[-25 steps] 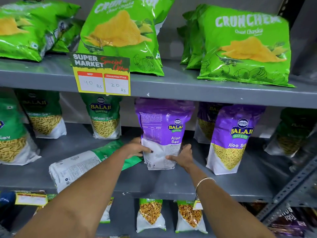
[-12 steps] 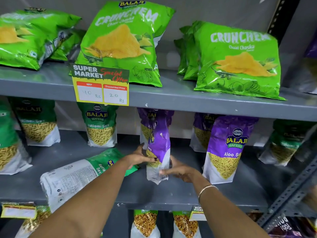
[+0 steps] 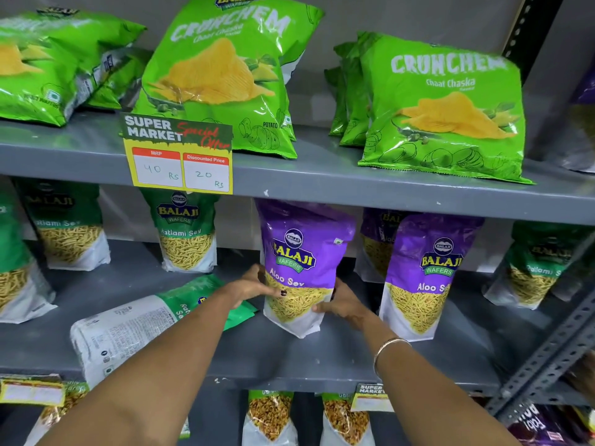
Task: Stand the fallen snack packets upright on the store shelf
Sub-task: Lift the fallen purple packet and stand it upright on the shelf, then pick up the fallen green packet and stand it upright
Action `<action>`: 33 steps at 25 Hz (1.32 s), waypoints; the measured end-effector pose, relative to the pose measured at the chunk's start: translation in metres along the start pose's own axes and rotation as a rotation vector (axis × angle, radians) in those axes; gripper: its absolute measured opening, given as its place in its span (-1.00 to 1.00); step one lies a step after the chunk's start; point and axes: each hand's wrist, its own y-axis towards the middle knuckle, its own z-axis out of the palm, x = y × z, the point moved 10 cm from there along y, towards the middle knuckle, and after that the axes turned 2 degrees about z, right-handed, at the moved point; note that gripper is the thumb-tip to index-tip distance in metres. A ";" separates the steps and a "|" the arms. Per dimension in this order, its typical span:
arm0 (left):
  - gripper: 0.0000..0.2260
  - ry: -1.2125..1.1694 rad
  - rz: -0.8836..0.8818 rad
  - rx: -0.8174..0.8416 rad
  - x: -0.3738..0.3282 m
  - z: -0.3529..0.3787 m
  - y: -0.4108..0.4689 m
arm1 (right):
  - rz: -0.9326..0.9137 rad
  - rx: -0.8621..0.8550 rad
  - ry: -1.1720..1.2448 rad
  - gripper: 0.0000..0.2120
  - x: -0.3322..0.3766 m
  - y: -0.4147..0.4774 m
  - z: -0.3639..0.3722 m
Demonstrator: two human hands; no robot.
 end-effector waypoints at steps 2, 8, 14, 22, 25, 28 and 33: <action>-0.43 -0.001 -0.011 -0.063 0.003 -0.006 0.000 | -0.013 -0.027 0.018 -0.26 0.002 0.001 -0.008; -0.40 -0.008 0.082 -0.151 -0.007 -0.008 -0.013 | -0.008 0.109 0.159 -0.64 0.011 -0.001 0.005; -0.29 0.105 0.039 -0.130 -0.001 -0.008 -0.031 | 0.208 0.135 -0.030 -0.81 -0.007 -0.003 0.003; -0.47 0.652 -0.081 -0.263 0.056 -0.156 -0.068 | 0.838 0.286 -0.310 -0.67 -0.050 -0.041 0.075; -0.61 0.564 -0.098 -0.167 0.098 -0.204 -0.079 | 0.822 0.274 -0.240 -0.56 -0.039 -0.034 0.166; -0.55 0.321 -0.162 -0.022 0.138 -0.217 -0.082 | 0.756 0.104 0.006 -0.54 -0.039 -0.029 0.235; -0.71 0.040 -0.153 0.036 0.152 -0.213 -0.095 | 0.618 -0.067 0.434 -0.76 -0.021 -0.028 0.290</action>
